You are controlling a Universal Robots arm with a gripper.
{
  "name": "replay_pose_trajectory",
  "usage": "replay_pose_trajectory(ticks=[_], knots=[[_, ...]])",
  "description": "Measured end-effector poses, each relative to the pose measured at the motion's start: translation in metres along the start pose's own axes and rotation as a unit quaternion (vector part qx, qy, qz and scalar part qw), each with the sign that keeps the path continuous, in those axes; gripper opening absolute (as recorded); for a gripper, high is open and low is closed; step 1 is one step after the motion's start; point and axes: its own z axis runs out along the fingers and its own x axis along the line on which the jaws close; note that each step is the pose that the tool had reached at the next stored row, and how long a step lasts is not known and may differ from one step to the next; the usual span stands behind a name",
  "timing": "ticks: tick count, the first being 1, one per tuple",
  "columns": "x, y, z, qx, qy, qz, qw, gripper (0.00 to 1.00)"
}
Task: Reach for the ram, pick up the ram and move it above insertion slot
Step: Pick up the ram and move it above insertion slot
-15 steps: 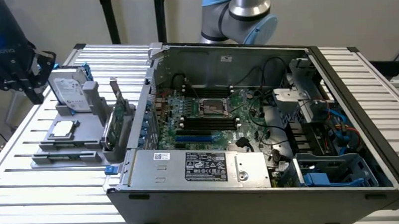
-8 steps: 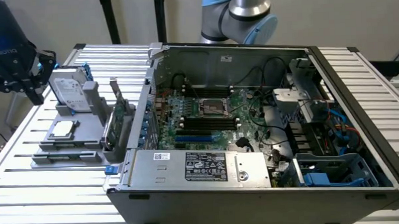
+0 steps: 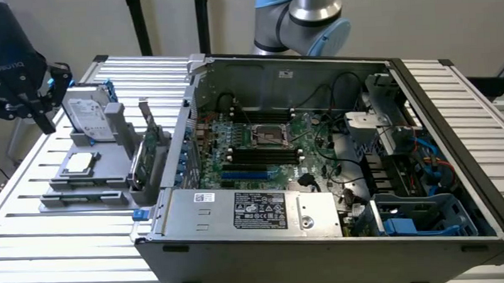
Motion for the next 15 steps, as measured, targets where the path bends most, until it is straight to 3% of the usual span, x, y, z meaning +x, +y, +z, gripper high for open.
replay_pose_trajectory(ticks=[4, 7, 11, 15], knots=[[0.0000, 0.0000, 0.0009, 0.0002, 0.0010, -0.036, 0.9993, 0.11], [0.0000, -0.0001, 0.0017, 0.0003, 0.0016, -0.063, 0.9980, 0.11], [0.0000, -0.0001, 0.0026, 0.0004, 0.0026, -0.100, 0.9950, 0.11], [0.0000, -0.0001, 0.0038, 0.0005, 0.0036, -0.136, 0.9907, 0.11]])
